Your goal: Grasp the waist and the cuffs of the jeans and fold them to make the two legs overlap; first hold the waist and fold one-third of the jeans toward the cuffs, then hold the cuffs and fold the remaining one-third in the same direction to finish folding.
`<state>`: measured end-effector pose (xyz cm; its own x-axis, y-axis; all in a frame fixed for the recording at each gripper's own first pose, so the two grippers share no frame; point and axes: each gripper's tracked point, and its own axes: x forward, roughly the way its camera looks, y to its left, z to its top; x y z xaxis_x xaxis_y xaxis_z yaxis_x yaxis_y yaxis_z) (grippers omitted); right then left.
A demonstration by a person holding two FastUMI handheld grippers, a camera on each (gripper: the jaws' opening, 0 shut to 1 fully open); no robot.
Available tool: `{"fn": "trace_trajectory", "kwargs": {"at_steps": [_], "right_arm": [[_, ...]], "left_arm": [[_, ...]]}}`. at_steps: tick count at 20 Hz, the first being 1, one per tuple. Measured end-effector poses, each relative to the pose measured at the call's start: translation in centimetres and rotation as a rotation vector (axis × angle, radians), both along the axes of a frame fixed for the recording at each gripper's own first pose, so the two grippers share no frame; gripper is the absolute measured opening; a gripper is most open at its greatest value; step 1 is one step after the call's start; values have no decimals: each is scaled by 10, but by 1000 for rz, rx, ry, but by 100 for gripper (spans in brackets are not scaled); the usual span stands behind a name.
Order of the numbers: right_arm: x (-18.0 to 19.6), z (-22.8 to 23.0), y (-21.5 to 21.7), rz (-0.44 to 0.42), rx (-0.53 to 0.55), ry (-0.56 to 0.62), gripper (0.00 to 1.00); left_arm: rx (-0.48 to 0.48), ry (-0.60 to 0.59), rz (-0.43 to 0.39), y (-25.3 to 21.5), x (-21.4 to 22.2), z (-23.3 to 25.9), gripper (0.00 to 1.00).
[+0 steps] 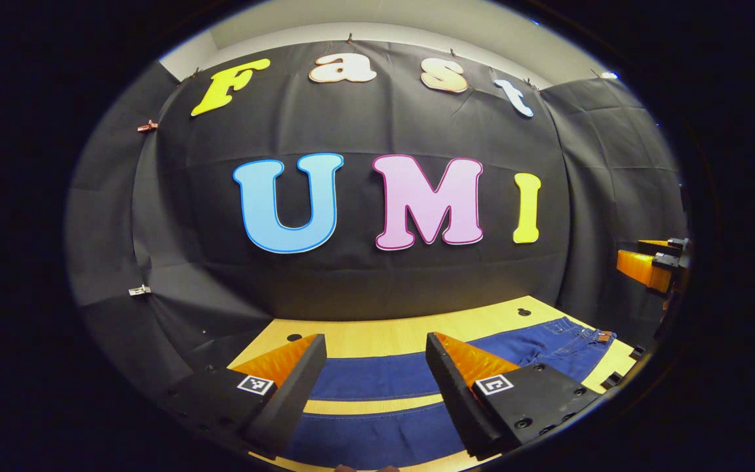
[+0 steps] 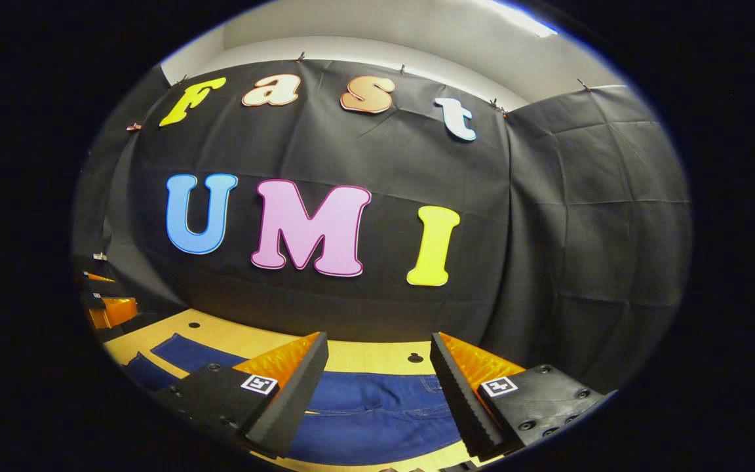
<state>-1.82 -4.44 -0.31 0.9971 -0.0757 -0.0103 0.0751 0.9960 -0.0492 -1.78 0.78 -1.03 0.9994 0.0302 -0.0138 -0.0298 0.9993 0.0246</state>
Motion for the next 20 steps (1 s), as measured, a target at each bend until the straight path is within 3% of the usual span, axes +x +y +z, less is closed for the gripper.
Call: {"fn": "trace_trajectory", "kwargs": {"at_steps": [10, 15, 20], "right_arm": [[17, 13, -39, -20, -134, -22, 96], [37, 1, -45, 26, -264, 7, 96], [47, -18, -50, 82, -382, 47, 96]], "left_arm": [[123, -6, 39, 60, 5, 4, 99], [268, 107, 78, 103, -3, -52, 99], [471, 271, 4, 137, -22, -125, 98]]}}
